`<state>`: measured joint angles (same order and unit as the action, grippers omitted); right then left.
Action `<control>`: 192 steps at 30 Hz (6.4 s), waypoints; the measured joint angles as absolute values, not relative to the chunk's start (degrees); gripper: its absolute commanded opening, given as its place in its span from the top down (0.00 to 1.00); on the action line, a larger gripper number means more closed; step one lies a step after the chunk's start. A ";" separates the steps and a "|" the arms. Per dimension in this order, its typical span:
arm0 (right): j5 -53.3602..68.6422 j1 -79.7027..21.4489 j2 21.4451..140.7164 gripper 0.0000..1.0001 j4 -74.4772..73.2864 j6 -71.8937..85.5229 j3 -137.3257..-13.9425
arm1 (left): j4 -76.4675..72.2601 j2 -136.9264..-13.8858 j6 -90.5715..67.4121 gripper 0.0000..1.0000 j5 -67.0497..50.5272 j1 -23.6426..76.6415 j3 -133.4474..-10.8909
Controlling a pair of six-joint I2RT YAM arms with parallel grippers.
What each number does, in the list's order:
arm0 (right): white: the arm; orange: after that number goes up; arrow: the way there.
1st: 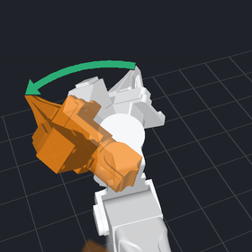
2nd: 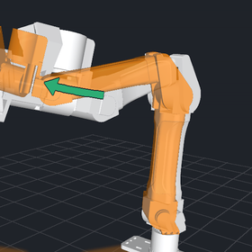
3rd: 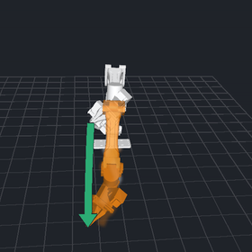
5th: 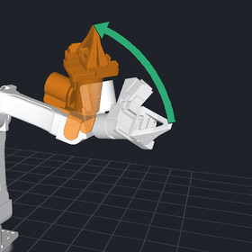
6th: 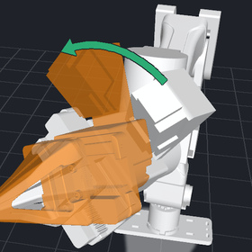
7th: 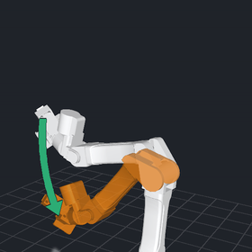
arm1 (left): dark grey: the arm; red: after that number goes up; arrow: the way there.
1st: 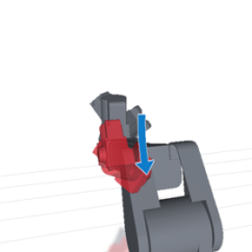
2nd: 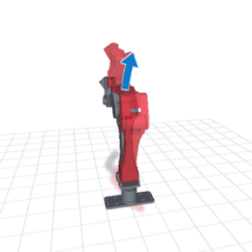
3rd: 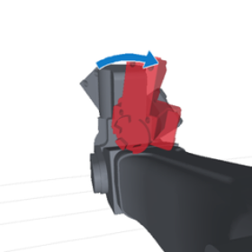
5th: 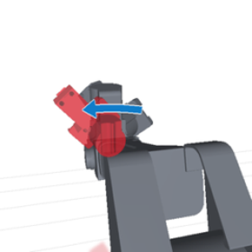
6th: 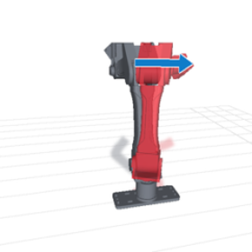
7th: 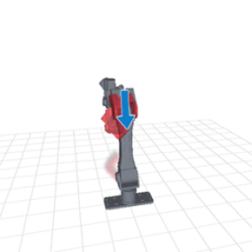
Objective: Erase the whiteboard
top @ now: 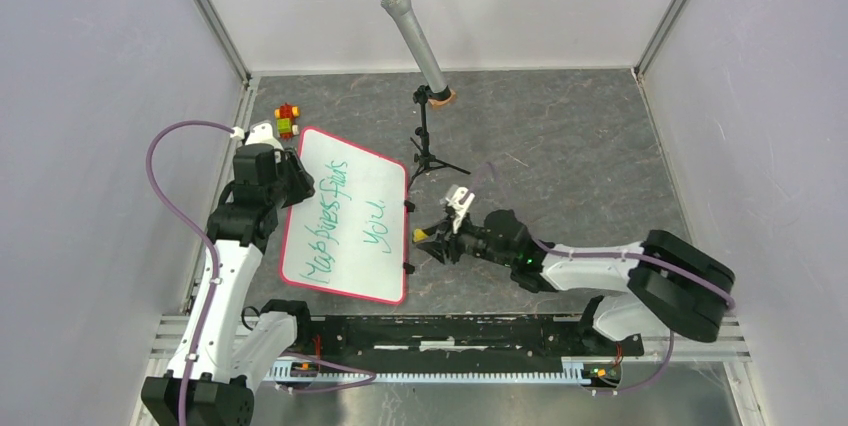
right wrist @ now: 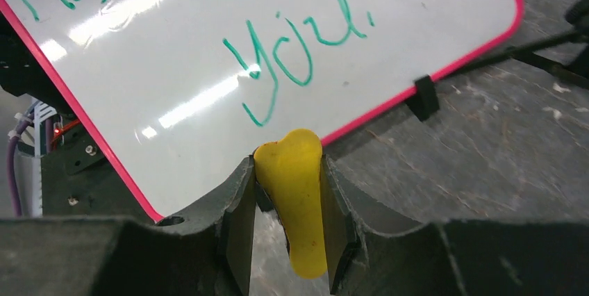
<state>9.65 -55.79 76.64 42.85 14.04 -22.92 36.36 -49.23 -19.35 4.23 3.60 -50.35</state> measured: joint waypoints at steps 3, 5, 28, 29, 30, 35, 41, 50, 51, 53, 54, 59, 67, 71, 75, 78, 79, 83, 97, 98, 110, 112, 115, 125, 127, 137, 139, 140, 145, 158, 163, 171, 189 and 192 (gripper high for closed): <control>7.60 -58.98 81.25 0.94 43.66 13.63 -27.38 | 36.27 -49.23 -19.35 0.53 4.23 3.57 -50.22; 6.26 -60.77 84.64 0.94 44.66 13.47 -31.46 | 36.27 -49.23 -19.33 0.54 4.29 3.55 -50.22; 0.64 -65.78 102.91 0.41 52.29 14.63 -45.56 | 36.23 -49.45 -19.27 0.58 4.36 3.33 -50.17; 1.72 -65.45 102.45 0.40 51.05 14.50 -45.76 | 36.21 -49.52 -19.25 0.58 4.36 3.33 -50.17; 3.05 -65.08 102.19 0.40 49.78 14.28 -46.19 | 36.23 -49.56 -19.25 0.59 4.38 3.31 -50.17; 7.94 -63.86 101.89 0.47 46.78 12.67 -47.05 | 36.18 -49.65 -19.25 0.59 4.34 3.25 -50.17; 12.23 -62.92 102.00 0.51 43.38 10.87 -48.75 | 36.07 -49.67 -19.22 0.63 4.27 3.22 -50.17; 14.44 -62.65 104.84 0.50 41.87 9.98 -52.77 | 35.33 -49.60 -19.03 0.65 3.84 3.22 -50.17; 14.50 -62.65 104.99 0.51 41.69 9.89 -52.99 | 35.29 -49.60 -19.03 0.65 3.81 3.22 -50.17; 14.50 -62.65 105.08 0.56 41.39 9.61 -53.25 | 35.00 -49.60 -19.00 0.66 3.70 3.22 -50.17; 14.50 -62.59 105.08 0.60 41.39 9.52 -53.25 | 34.89 -49.60 -19.00 0.66 3.62 3.22 -50.17; 13.82 -62.50 105.08 0.74 41.58 9.52 -53.17 | 34.50 -49.63 -18.98 0.70 3.33 3.09 -50.17; 7.79 -62.50 104.88 0.83 48.21 10.48 -46.98 | 33.61 -50.41 -18.98 0.77 3.16 2.94 -50.17; 3.25 -62.50 103.85 0.83 50.81 11.31 -40.82 | 33.21 -50.43 -18.98 0.83 3.01 2.94 -50.17; 0.93 -62.61 103.55 0.83 50.81 11.40 -39.40 | 33.08 -50.13 -18.98 0.86 2.83 2.92 -50.17; 0.12 -63.18 103.55 0.83 48.73 11.20 -41.08 | 32.86 -50.11 -18.96 0.91 2.66 2.85 -50.17; -0.16 -63.42 103.55 0.83 47.92 11.20 -42.24 | 32.88 -50.11 -18.96 0.95 2.68 2.85 -50.17; 0.27 -65.06 104.55 0.83 47.07 12.32 -48.21 | 33.19 -50.06 -18.98 0.98 2.66 2.85 -50.15; -1.87 -65.04 107.85 0.83 58.46 19.00 -45.95 | 33.12 -45.28 -18.96 0.98 2.87 2.81 -47.40; -2.57 -64.69 107.85 0.82 60.01 19.57 -43.64 | 33.17 -44.71 -18.96 0.98 2.85 2.81 -47.11; -3.97 -63.92 108.44 0.83 60.55 20.69 -42.15 | 32.80 -44.27 -18.94 0.98 2.92 2.98 -46.78; -3.73 -64.14 109.27 0.83 60.16 20.71 -45.63 | 32.82 -44.23 -18.94 0.98 2.90 2.98 -46.78; -2.92 -64.58 110.78 0.83 60.07 20.78 -50.59 | 32.84 -44.12 -18.96 0.98 2.90 2.98 -46.74; -1.54 -62.02 113.51 0.83 68.31 24.27 -46.98 | 32.62 -44.23 -18.96 0.98 2.96 3.01 -46.61; -1.56 -61.06 113.75 0.84 69.87 24.97 -43.92 | 32.62 -44.21 -18.94 0.98 2.94 3.01 -46.61; -1.37 -60.34 114.02 0.84 68.97 25.54 -44.10 | 32.53 -44.18 -18.94 0.98 3.11 3.01 -46.59; -1.30 -60.75 114.15 0.84 68.36 25.58 -45.93 | 32.53 -44.18 -18.94 0.98 3.11 3.01 -46.59; -1.10 -61.10 114.26 0.84 68.07 25.56 -47.31 | 32.53 -44.21 -18.94 0.98 3.09 3.01 -46.59; -0.40 -61.98 115.77 0.84 67.22 25.45 -53.10 | 32.53 -44.51 -18.94 0.98 3.11 3.01 -46.59; 0.47 -56.25 119.00 0.85 73.63 28.69 -47.44 | 32.01 -44.77 -18.94 0.98 3.09 3.03 -46.59; -1.56 -57.19 118.41 0.84 73.36 27.44 -46.61 | 32.01 -44.82 -18.94 0.98 3.07 3.03 -46.59; -3.70 -59.29 118.87 0.84 66.83 24.49 -56.82 | 32.05 -44.88 -18.94 0.98 3.27 3.03 -46.59; -5.02 -55.11 121.21 0.83 74.89 28.21 -46.96 | 31.86 -44.82 -18.94 0.98 3.07 3.03 -46.59; -5.37 -55.44 120.88 0.83 74.48 27.77 -46.98 | 31.83 -44.82 -18.94 0.98 3.05 3.03 -46.59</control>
<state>-5.37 -55.44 120.88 74.48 27.77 -46.98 31.83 -44.82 -18.94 3.05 3.03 -46.59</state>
